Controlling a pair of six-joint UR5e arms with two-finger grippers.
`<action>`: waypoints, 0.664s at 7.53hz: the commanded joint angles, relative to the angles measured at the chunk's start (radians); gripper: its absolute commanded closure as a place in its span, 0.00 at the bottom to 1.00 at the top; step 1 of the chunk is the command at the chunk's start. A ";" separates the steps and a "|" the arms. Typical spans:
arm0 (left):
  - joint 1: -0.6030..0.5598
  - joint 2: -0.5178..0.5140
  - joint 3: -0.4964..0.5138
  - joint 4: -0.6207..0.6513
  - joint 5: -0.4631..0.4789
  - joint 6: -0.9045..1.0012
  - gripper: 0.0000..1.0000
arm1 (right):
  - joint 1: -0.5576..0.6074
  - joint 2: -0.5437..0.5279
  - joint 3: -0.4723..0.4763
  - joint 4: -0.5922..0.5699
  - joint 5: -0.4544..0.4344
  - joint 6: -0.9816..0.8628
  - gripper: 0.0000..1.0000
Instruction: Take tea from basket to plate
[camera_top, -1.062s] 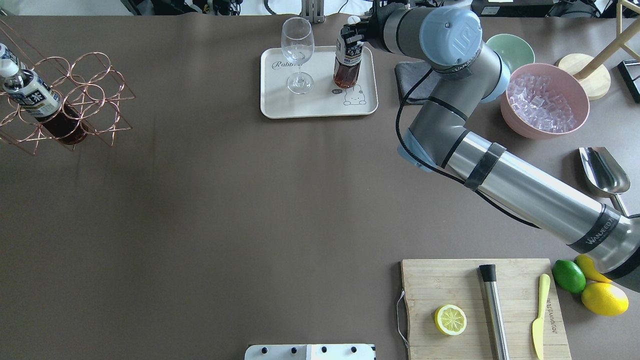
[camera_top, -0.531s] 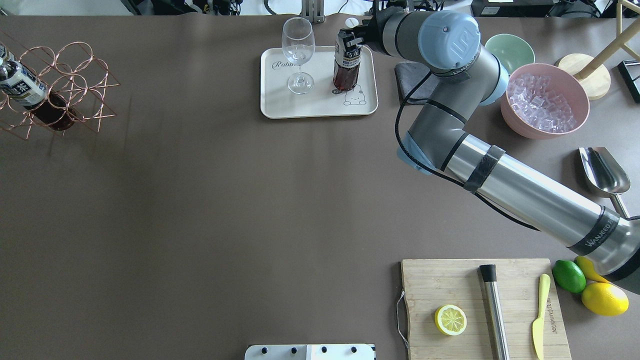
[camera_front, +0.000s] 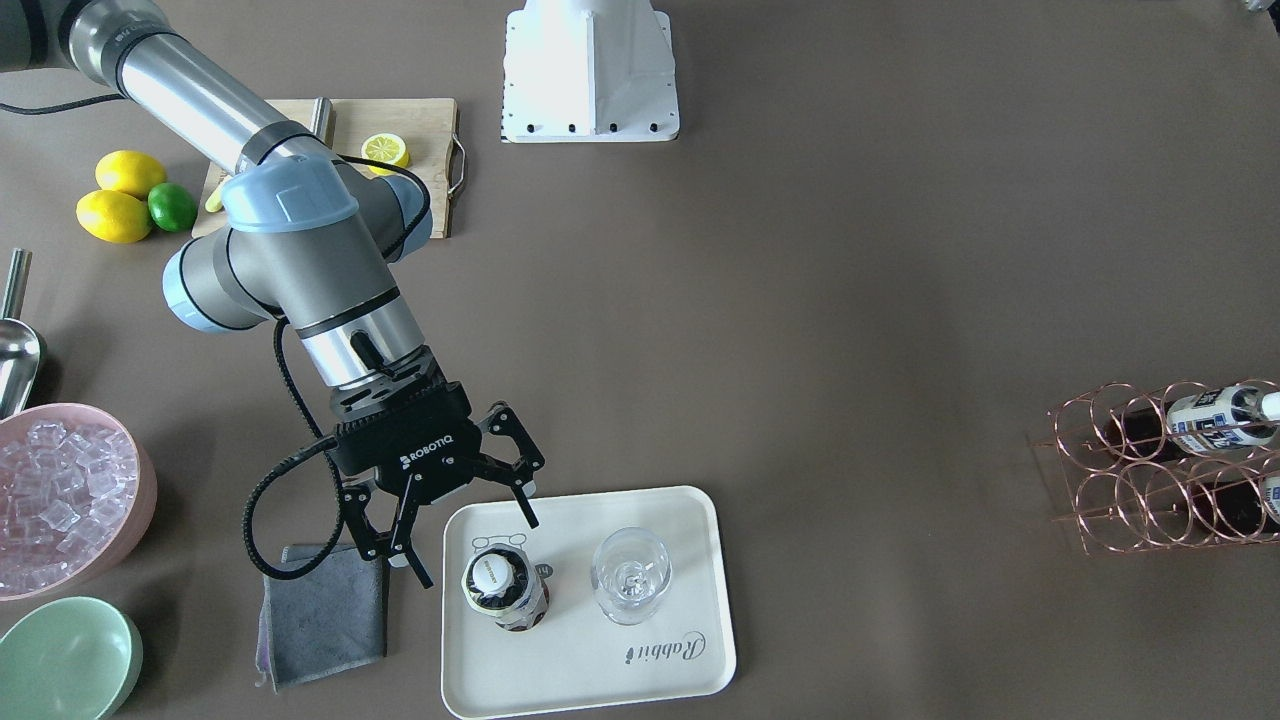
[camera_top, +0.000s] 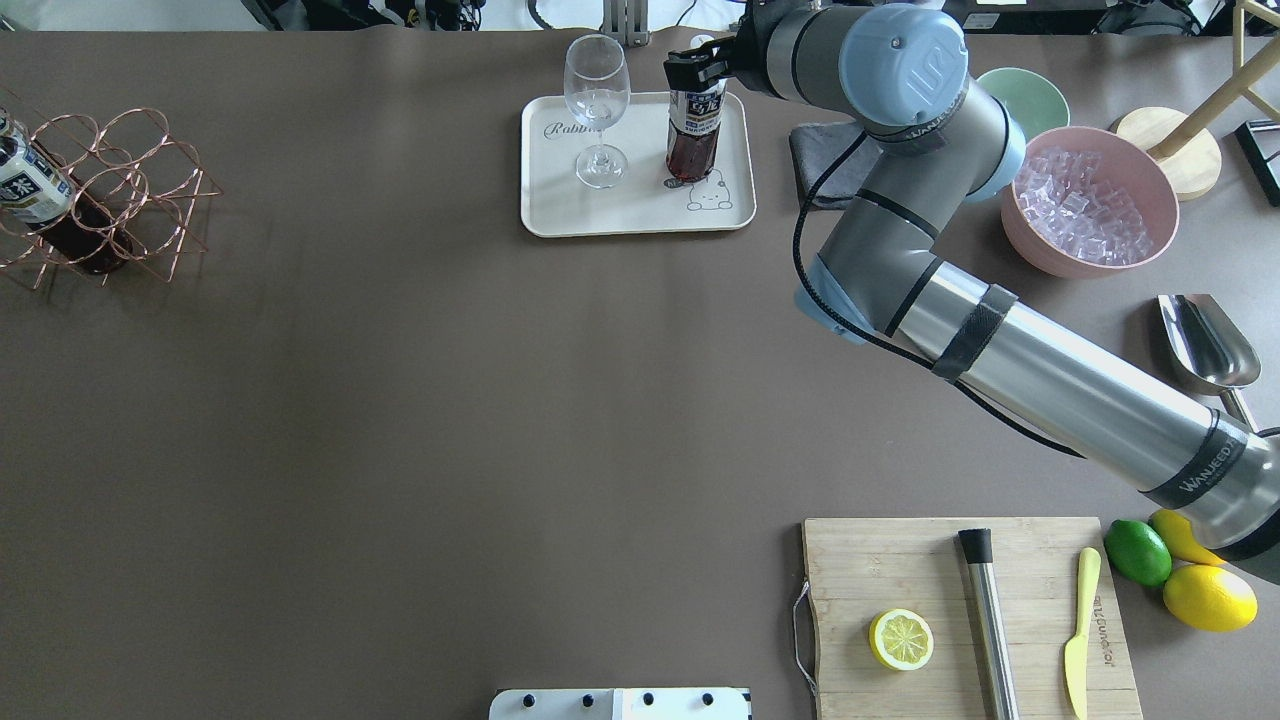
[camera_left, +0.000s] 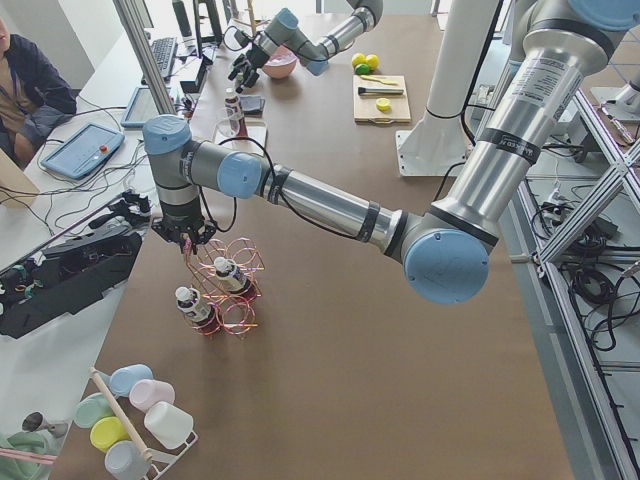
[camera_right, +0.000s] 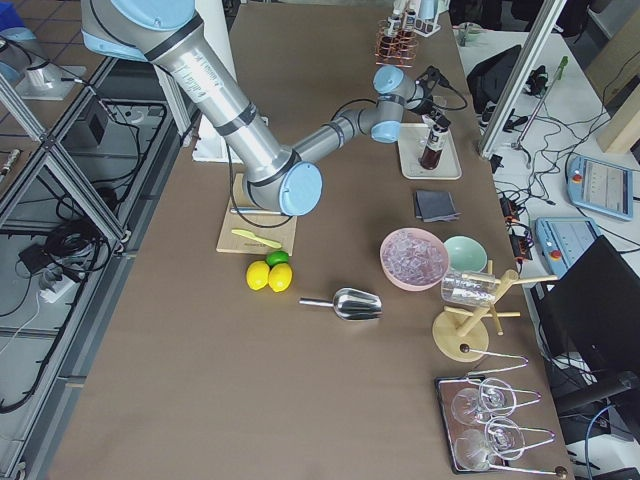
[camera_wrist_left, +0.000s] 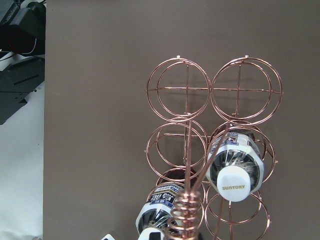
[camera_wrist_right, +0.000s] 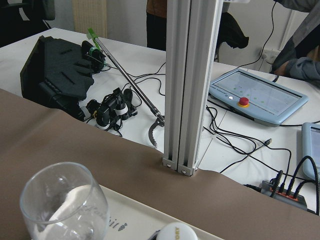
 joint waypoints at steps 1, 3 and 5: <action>-0.002 -0.002 0.002 -0.001 0.000 0.000 1.00 | 0.051 -0.042 0.253 -0.450 0.002 0.005 0.00; -0.002 -0.007 -0.004 0.006 0.000 -0.007 1.00 | 0.082 -0.079 0.443 -0.795 0.025 0.034 0.00; -0.002 -0.007 -0.014 0.008 -0.002 -0.009 1.00 | 0.192 -0.200 0.583 -0.996 0.208 0.024 0.00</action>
